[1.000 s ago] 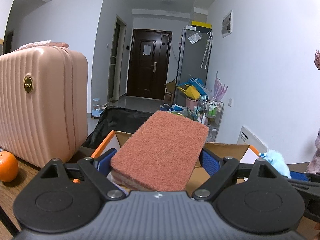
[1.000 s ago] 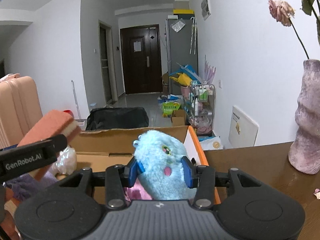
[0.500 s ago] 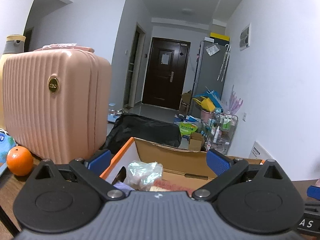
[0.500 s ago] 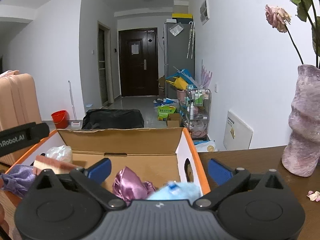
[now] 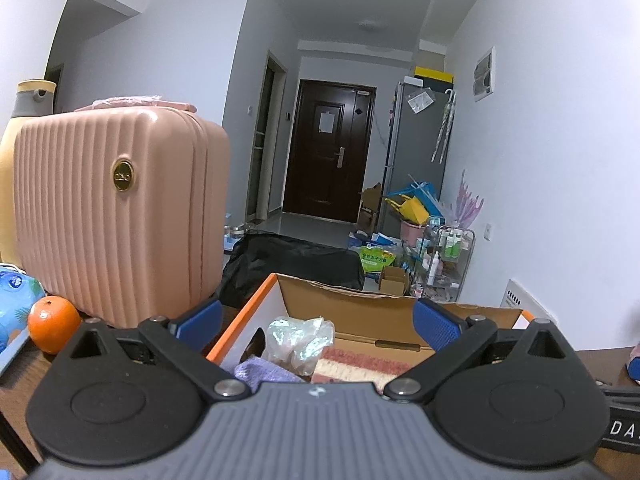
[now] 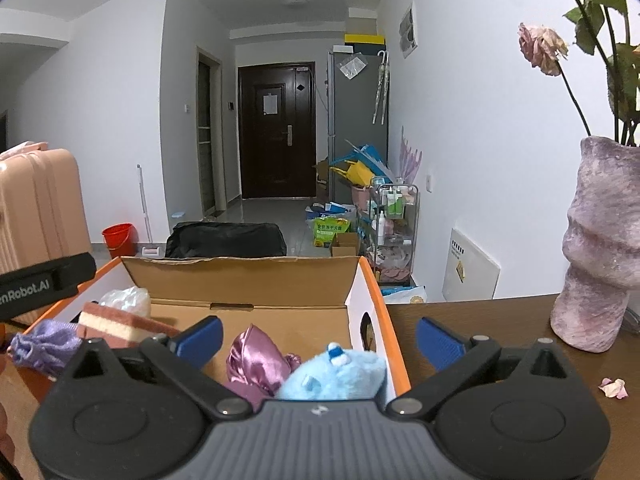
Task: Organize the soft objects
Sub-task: 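Move both tools back from the box toward the remaining items on the table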
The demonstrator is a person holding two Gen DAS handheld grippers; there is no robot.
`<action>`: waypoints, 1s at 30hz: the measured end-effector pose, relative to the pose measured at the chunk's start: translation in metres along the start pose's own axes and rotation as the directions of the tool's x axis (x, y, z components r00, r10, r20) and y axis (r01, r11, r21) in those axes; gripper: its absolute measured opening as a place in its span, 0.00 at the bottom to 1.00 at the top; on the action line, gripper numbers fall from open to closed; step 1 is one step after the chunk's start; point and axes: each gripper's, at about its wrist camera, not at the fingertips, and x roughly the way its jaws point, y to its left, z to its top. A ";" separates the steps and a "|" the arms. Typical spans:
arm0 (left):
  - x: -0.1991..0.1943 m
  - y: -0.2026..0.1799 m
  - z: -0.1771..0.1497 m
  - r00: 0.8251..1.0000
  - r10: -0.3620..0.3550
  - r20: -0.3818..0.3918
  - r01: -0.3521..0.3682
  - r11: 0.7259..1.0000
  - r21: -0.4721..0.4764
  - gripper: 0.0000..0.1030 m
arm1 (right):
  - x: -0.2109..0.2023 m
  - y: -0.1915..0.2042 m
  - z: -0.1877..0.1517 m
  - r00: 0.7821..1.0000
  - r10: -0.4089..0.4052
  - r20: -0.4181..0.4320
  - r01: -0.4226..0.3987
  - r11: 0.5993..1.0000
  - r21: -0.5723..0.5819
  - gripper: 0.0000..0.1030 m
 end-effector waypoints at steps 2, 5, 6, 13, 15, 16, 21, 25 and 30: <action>-0.005 0.002 -0.001 1.000 -0.004 0.007 0.004 1.000 0.001 1.00 | -0.006 0.000 -0.003 1.000 0.004 0.006 -0.003 1.000 -0.004 1.00; -0.014 0.006 -0.003 1.000 -0.012 0.018 0.011 1.000 0.009 1.00 | -0.015 0.001 -0.007 1.000 0.011 0.012 -0.011 1.000 -0.008 1.00; -0.017 0.007 -0.004 1.000 -0.013 0.020 0.013 1.000 0.012 1.00 | -0.019 0.001 -0.008 1.000 0.013 0.016 -0.012 1.000 -0.010 1.00; -0.036 0.015 -0.008 0.999 -0.031 0.017 0.031 0.999 0.024 1.00 | -0.045 0.004 -0.020 0.999 0.020 0.034 -0.019 0.999 -0.026 1.00; -0.041 0.019 -0.010 0.999 -0.035 0.016 0.035 0.999 0.031 1.00 | -0.053 0.005 -0.023 0.999 0.021 0.039 -0.020 0.999 -0.030 1.00; -0.044 0.020 -0.011 0.999 -0.036 0.015 0.036 0.999 0.034 1.00 | -0.056 0.005 -0.025 0.999 0.022 0.041 -0.021 0.999 -0.032 1.00; -0.060 0.027 -0.015 0.999 -0.043 0.009 0.042 0.998 0.046 1.00 | -0.075 0.006 -0.033 0.999 0.031 0.044 -0.030 0.999 -0.032 1.00; -0.073 0.035 -0.018 0.999 -0.048 0.004 0.048 0.998 0.051 1.00 | -0.090 0.009 -0.042 0.998 0.038 0.042 -0.036 0.999 -0.035 1.00; -0.090 0.044 -0.021 0.998 -0.059 -0.003 0.059 0.996 0.065 1.00 | -0.108 0.014 -0.055 0.998 0.047 0.036 -0.045 0.997 -0.056 1.00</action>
